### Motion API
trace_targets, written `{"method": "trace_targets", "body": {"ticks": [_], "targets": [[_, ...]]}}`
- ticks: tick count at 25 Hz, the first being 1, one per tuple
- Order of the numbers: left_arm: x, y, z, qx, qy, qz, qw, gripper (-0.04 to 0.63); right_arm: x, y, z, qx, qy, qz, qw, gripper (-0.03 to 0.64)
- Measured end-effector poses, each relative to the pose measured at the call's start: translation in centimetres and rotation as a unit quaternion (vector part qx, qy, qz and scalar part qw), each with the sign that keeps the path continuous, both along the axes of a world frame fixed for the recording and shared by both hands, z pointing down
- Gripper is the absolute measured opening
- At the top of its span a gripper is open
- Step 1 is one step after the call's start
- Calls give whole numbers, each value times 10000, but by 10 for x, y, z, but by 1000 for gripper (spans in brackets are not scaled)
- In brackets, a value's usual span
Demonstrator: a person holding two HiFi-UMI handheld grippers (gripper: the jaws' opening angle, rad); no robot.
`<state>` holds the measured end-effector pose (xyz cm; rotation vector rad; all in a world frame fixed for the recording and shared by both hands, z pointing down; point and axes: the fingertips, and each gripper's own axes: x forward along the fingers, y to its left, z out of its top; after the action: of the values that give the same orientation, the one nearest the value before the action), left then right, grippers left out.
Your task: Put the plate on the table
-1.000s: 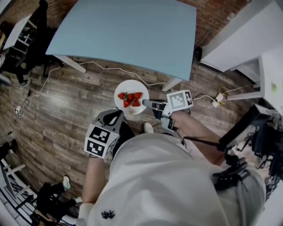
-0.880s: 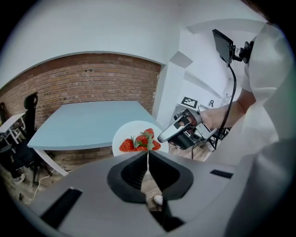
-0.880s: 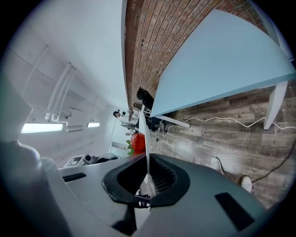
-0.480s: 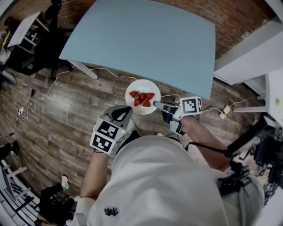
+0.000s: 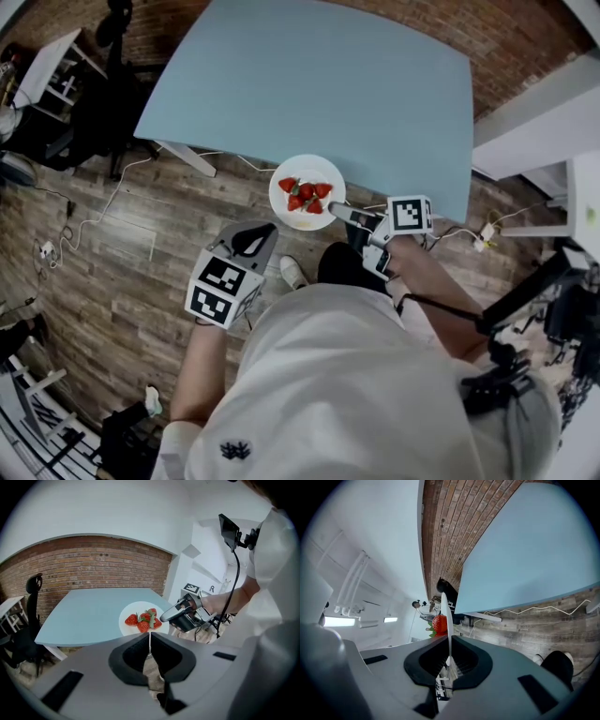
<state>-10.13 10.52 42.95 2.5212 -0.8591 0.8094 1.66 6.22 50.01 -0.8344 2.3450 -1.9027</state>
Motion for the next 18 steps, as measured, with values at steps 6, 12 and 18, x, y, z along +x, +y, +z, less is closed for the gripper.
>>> {"method": "trace_targets", "body": {"ticks": [6,12,18], "targets": [[-36,-83,4,-186,13,15,9998,11,-23,-90,5,-279,84,219,9993,20],[-21,-138,-1,-205,11,-24,9998,11,-5,-160,11,-423,-200,460,9978,18],[6,-200,-6,-222,-111,-21,9997,11,29,-244,23,-476,-394,675,9958,18]]}}
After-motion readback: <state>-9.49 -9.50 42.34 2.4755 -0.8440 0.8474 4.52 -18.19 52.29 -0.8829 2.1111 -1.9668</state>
